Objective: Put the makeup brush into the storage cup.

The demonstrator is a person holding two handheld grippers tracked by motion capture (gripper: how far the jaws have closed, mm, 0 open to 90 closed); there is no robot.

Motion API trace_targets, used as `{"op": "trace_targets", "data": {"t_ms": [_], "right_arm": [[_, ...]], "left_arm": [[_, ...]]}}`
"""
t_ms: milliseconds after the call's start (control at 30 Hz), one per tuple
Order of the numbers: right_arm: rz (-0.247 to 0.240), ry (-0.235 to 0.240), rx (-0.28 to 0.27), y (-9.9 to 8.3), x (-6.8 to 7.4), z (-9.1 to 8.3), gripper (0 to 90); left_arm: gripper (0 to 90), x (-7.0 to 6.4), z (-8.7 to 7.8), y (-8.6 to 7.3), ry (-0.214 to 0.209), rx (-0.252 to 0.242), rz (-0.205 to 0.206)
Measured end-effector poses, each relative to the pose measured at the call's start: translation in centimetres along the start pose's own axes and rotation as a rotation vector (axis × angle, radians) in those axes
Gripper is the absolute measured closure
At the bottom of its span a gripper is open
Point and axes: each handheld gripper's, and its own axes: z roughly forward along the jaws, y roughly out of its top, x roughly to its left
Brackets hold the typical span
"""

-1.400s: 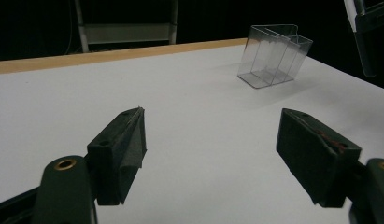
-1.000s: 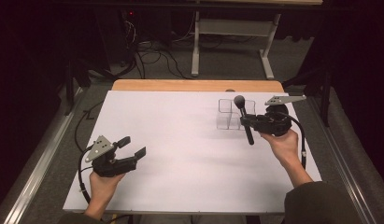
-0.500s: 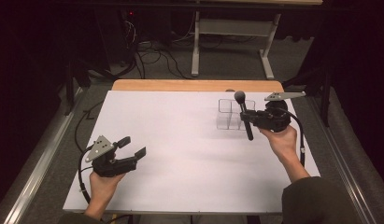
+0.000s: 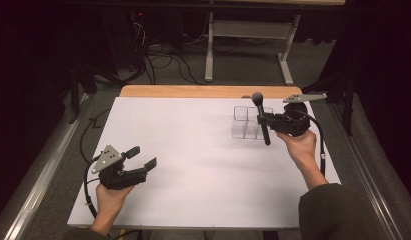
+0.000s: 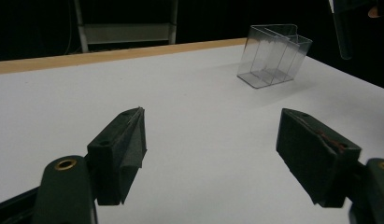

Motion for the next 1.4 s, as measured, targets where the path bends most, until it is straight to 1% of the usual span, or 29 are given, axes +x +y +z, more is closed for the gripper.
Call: {"op": "trace_targets", "data": {"t_ms": [167,200,333,367,533,633,667,733,767,967,1067,1100,1200,1400], "right_arm": [[0.006,-0.006,-0.010,0.4,-0.2,0.0,74.0],[0.000,-0.007,-0.014,0.4,-0.3,0.1,74.0],[0.014,-0.017,-0.016,0.7,-0.5,0.1,74.0],[0.008,-0.018,-0.020,0.8,-0.7,0.1,74.0],[0.013,-0.024,-0.019,1.2,-0.7,0.2,74.0],[0.004,-0.027,-0.021,1.5,-0.9,0.4,74.0],[0.012,-0.028,-0.020,1.5,-0.8,0.4,74.0],[0.007,-0.029,-0.025,1.7,-0.9,0.6,74.0],[0.014,-0.031,-0.022,1.7,-0.9,0.6,74.0],[0.008,-0.041,-0.024,2.1,-1.2,0.9,74.0],[0.023,-0.046,-0.022,2.2,-1.2,1.1,74.0],[0.016,-0.050,-0.023,2.2,-1.3,1.2,74.0],[0.026,-0.056,-0.018,2.3,-1.4,1.4,74.0],[0.033,-0.068,-0.024,2.5,-1.7,1.9,74.0]], "left_arm": [[24.5,0.0,0.0,0.0,0.000,-0.001,-0.002],[24.5,0.0,0.0,0.0,0.000,-0.001,-0.002],[24.5,0.0,0.0,0.0,0.000,0.000,-0.001],[24.5,0.0,0.0,0.0,0.000,0.001,-0.001],[24.5,0.0,0.0,0.0,0.000,0.001,-0.002],[24.5,0.0,0.1,0.0,-0.001,0.002,-0.002],[24.5,0.0,0.0,0.0,-0.001,0.002,-0.001],[24.5,0.0,0.0,0.0,-0.001,0.000,-0.001],[24.5,0.0,0.0,0.0,-0.001,0.000,-0.001],[24.5,0.0,0.0,0.0,-0.004,0.001,0.000],[24.5,0.0,0.0,0.0,-0.005,0.002,0.001],[24.5,0.0,0.0,0.0,-0.005,0.001,0.001],[24.5,0.0,0.0,0.0,-0.004,0.003,0.000],[24.5,0.0,0.1,0.0,-0.007,0.002,0.003]]}}
